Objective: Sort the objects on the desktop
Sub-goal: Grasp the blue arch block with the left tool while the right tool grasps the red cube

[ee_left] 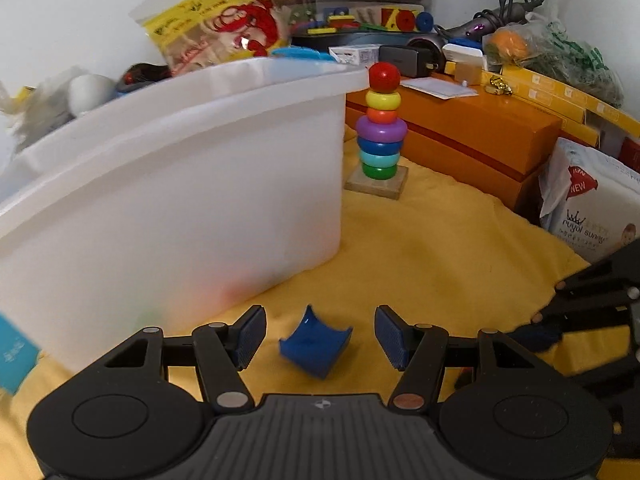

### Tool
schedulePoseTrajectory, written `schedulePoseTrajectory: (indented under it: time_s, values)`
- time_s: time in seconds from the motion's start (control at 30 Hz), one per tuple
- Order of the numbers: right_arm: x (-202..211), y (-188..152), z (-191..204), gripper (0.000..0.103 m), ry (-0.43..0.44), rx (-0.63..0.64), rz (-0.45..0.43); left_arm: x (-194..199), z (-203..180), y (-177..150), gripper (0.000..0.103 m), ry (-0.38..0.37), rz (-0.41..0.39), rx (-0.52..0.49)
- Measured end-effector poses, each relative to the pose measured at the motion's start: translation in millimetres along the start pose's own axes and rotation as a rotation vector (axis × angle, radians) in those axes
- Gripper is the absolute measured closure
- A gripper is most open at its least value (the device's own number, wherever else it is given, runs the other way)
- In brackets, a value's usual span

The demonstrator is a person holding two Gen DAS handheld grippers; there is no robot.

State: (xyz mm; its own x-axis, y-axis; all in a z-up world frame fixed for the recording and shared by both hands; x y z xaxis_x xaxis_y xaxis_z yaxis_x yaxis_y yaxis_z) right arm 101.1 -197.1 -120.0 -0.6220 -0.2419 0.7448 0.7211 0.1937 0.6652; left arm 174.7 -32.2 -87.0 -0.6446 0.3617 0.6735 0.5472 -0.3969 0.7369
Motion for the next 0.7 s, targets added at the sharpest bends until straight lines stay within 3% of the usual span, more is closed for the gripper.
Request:
schedulePoseTrajectory:
  time_s: [0.03,0.07,0.1,0.23,0.4,0.53,0.7]
  values:
    - [0.3,-0.1,0.2,0.081,-0.004,-0.008,0.001,-5.9,0.1,-0.5,0.046,-0.014,0.015,-0.003]
    - [-1.3,2.7,1.6,0.080,-0.008,-0.012,0.001,-13.3,0.8,-2.0,0.060,-0.024,0.045,0.005]
    - [-1.4,2.5,1.9,0.079,-0.010,-0.018,-0.001,-17.9,2.6,-3.9,0.059,-0.036,0.069,0.028]
    - [-3.8,1.6,1.5,0.079,-0.009,-0.028,-0.015,-11.0,9.7,-10.3,0.059,-0.084,0.047,0.100]
    - [-3.1,-0.9,1.0,0.081,-0.001,-0.008,-0.032,21.6,13.9,-22.0,0.059,-0.081,0.025,0.142]
    - [10.8,2.3,-2.4,0.081,0.022,-0.032,-0.016,63.7,18.7,-22.1,0.059,-0.071,-0.040,0.168]
    - [48.7,31.0,-7.9,0.081,0.037,-0.002,-0.111,119.0,44.8,-4.0,0.059,-0.001,-0.147,0.186]
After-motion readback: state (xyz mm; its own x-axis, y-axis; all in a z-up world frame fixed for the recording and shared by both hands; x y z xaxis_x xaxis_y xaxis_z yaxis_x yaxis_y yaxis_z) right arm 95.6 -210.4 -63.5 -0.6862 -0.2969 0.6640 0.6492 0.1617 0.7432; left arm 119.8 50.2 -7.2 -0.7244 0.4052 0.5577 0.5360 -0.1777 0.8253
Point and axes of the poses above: each gripper's, at about its wrist camera, not at the fingertips, and x roughly against the way its jaws point, z to its left, y to its top, the point moved 1 cm from there along -x, roughly the way its jaws point, and after that the axes turned 1 degree about -z, right-handed, at the moved point
